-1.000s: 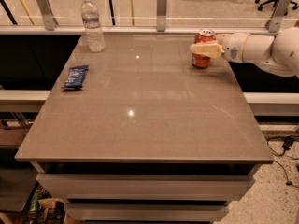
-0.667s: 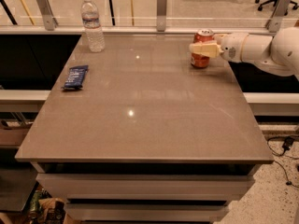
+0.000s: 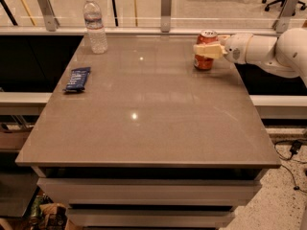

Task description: Move coke can near rxbar blueberry

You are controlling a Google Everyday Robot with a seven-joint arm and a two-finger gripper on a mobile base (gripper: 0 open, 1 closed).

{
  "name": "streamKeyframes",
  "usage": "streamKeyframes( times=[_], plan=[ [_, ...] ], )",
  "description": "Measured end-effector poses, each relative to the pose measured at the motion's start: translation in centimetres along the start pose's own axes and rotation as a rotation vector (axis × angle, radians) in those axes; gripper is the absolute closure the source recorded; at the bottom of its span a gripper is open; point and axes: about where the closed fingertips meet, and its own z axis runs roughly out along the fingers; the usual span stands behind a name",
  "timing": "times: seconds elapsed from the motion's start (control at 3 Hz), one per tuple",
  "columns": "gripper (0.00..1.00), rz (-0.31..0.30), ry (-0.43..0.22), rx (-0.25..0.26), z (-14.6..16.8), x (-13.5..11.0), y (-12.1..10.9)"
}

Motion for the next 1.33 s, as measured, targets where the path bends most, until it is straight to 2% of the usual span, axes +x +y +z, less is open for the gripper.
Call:
streamKeyframes(
  times=[0.33,0.67,1.33],
  plan=[
    [1.0,0.0,0.0,0.0,0.0,0.0,0.0],
    [1.0,-0.01,0.01,-0.034,0.6,-0.6,1.2],
    [1.0,-0.058,0.018,-0.107,2.1,-2.6,6.0]
  ],
)
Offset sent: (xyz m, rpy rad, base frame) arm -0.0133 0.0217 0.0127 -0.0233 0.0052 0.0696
